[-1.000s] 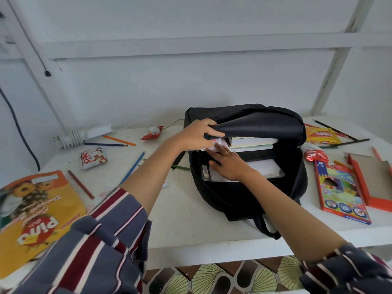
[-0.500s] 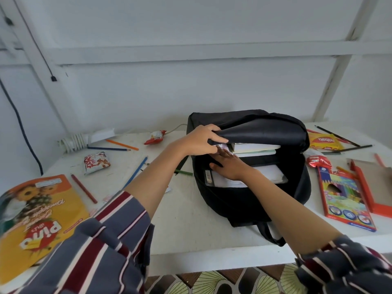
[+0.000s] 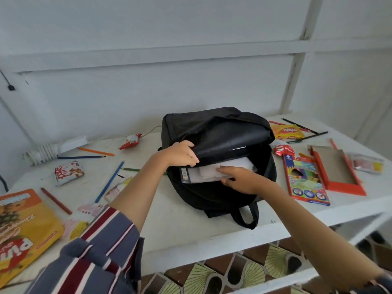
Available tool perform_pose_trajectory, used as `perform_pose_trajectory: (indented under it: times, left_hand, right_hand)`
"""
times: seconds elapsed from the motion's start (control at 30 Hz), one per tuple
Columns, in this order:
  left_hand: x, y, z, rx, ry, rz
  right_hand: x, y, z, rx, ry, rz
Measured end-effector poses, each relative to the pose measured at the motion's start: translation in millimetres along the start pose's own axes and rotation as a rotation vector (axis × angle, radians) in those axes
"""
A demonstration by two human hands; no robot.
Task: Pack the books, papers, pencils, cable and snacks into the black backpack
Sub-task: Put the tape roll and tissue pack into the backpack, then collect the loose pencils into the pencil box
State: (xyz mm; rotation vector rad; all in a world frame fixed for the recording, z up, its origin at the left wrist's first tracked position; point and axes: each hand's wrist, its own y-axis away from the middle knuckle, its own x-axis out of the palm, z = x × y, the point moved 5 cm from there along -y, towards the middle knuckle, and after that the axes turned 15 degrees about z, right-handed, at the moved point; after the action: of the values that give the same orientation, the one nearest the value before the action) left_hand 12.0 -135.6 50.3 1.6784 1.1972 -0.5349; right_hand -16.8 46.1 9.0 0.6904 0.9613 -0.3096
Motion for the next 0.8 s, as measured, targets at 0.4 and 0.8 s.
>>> perform_pose_trajectory:
  times: [0.4, 0.8]
  left_hand:
    - [18.5, 0.4, -124.2, 0.519, 0.130, -0.660]
    - [88.3, -84.0, -224.5, 0.543, 0.187, -0.122]
  right_hand:
    - [-28.3, 82.5, -60.2, 0.041, -0.252, -0.226]
    - [-37.2, 155.8, -174.5, 0.445, -0.417, -0.580]
